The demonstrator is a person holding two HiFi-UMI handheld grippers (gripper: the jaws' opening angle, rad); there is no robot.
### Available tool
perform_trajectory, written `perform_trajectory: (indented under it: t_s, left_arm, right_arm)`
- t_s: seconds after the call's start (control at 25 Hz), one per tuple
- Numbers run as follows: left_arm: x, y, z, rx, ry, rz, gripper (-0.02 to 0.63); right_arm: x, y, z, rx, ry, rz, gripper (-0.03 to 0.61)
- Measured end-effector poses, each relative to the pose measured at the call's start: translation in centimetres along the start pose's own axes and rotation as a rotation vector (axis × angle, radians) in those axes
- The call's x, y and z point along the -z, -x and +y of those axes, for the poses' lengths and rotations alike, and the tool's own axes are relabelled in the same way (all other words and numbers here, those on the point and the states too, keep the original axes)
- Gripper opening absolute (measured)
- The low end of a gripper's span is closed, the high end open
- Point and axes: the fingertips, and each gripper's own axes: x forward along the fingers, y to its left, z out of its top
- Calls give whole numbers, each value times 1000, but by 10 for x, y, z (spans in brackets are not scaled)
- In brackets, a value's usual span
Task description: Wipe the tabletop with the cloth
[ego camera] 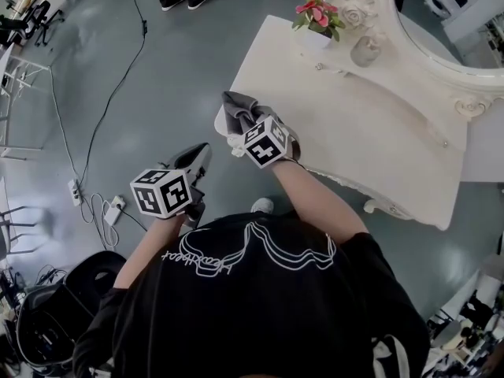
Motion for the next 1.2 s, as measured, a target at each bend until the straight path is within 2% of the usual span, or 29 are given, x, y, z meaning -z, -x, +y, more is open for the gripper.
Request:
perform_trajectory:
  t_s: [0.6, 1.2]
  left_arm:
    - [-5, -24, -27, 81, -43, 30, 5]
    - [0, -56, -77, 185, -93, 81, 5]
  right_arm:
    - [32, 31, -27, 77, -75, 16, 48]
    - [79, 76, -58, 174, -158, 37, 48]
